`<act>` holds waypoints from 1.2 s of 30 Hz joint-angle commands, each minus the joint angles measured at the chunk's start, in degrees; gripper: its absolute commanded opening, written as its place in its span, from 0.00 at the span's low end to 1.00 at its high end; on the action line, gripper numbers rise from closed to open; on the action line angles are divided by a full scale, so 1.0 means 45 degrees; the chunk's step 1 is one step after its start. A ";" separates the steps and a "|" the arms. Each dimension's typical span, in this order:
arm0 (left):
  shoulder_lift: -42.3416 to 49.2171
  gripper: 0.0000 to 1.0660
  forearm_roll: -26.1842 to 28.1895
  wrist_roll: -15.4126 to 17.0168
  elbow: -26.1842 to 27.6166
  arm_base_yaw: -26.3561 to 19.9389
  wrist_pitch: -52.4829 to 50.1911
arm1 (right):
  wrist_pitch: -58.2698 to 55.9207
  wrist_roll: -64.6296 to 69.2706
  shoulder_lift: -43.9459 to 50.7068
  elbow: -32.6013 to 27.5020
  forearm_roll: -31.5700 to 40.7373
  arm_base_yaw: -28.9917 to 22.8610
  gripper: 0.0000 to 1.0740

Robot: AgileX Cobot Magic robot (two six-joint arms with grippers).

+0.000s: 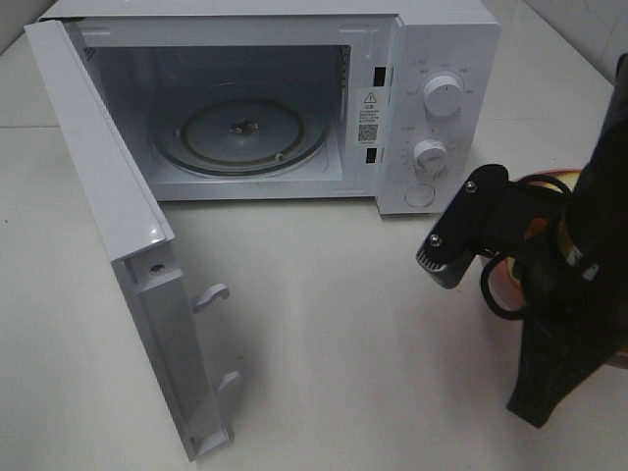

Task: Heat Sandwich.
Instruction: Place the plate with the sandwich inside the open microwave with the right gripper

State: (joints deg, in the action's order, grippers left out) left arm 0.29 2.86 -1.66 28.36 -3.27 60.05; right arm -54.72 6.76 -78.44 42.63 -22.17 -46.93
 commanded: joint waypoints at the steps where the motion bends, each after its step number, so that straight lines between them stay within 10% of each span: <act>1: 0.0344 0.90 0.0013 0.0013 -0.0025 -0.0025 -0.0140 | 0.0038 -0.0649 0.0573 -0.0318 -0.0115 -0.0471 0.00; 36: 0.0344 0.90 0.0013 0.0013 -0.0025 -0.0025 -0.0140 | 0.2114 -0.8085 0.1350 -0.0802 0.0344 -0.1350 0.00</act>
State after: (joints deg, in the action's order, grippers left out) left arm 0.29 2.86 -1.66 28.36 -3.27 60.05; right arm -46.64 -29.56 -72.77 39.08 -20.28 -52.71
